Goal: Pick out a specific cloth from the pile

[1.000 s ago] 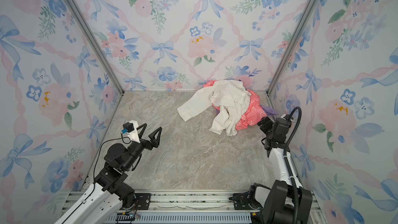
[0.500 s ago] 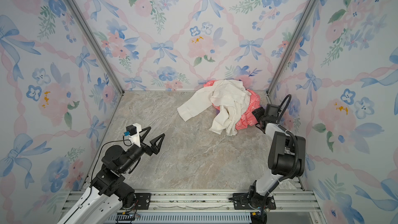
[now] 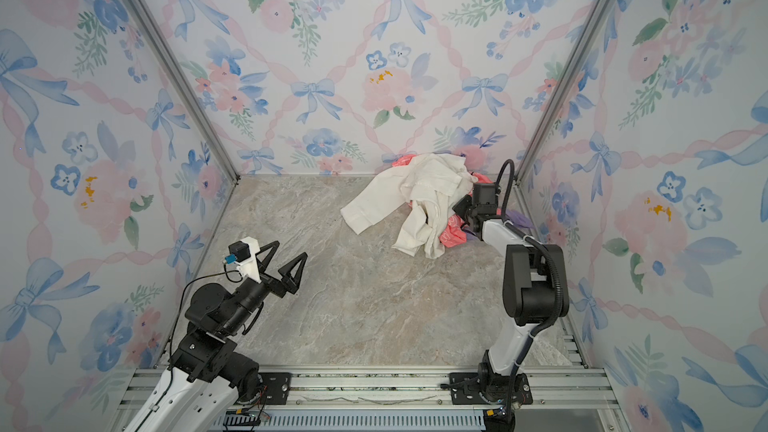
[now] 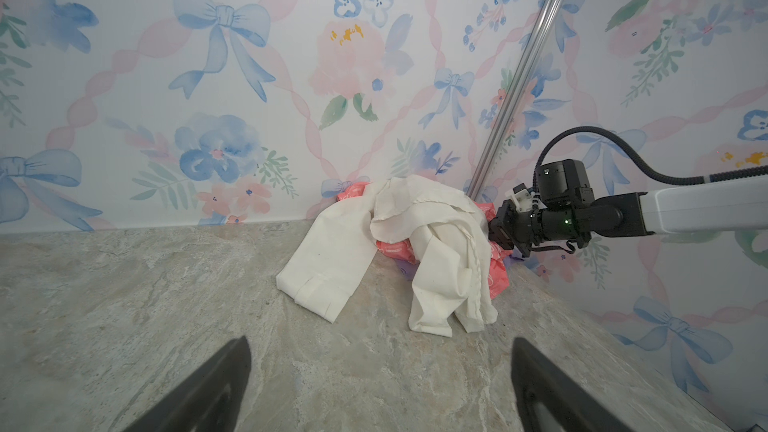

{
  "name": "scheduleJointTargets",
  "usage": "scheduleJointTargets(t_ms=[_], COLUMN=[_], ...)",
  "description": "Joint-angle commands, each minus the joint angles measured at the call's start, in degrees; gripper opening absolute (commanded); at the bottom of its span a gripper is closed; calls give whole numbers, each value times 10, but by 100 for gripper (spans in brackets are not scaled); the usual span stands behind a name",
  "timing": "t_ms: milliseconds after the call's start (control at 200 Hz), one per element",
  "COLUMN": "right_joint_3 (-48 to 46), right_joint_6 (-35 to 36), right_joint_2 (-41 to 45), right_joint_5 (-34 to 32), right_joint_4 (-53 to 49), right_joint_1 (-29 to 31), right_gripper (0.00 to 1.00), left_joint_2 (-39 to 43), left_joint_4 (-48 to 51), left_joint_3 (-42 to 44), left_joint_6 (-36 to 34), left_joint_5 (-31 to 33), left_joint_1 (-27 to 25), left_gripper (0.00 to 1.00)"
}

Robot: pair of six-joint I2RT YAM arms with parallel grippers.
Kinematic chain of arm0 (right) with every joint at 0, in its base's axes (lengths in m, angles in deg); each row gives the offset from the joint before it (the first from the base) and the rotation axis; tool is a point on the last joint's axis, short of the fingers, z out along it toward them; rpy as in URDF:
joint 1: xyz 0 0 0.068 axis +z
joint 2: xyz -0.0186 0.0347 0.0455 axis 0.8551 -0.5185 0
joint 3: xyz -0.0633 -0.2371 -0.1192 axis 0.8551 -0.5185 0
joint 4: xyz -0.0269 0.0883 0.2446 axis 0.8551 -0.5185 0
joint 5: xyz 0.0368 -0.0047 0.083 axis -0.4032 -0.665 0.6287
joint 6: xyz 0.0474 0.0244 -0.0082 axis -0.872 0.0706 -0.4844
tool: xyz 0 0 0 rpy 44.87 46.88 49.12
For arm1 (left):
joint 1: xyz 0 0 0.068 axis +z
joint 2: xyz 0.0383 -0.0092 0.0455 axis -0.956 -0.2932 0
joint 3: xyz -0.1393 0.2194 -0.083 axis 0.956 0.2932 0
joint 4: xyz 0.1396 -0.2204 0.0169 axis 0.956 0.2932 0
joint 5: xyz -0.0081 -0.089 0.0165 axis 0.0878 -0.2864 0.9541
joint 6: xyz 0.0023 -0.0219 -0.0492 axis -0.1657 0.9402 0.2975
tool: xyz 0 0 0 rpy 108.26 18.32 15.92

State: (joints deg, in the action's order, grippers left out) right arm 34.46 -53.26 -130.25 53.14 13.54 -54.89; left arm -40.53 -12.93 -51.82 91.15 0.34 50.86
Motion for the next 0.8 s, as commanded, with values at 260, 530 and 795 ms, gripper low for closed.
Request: scheduleJointTargets(t_ms=[260, 530, 795], right_joint_3=[134, 8, -113], right_joint_6=[151, 221, 192], right_joint_2=[-18, 162, 312], right_joint_5=[43, -70, -78], right_joint_4=[-141, -183, -148], right_joint_1=[132, 111, -9], right_gripper=[48, 85, 100], left_joint_2=[7, 5, 9], left_joint_4=[-2, -3, -2], left_joint_3=[2, 3, 5], left_joint_6=[6, 7, 8], left_joint_5=[-6, -7, -6], left_joint_1=[12, 14, 17], left_gripper=[98, 98, 98])
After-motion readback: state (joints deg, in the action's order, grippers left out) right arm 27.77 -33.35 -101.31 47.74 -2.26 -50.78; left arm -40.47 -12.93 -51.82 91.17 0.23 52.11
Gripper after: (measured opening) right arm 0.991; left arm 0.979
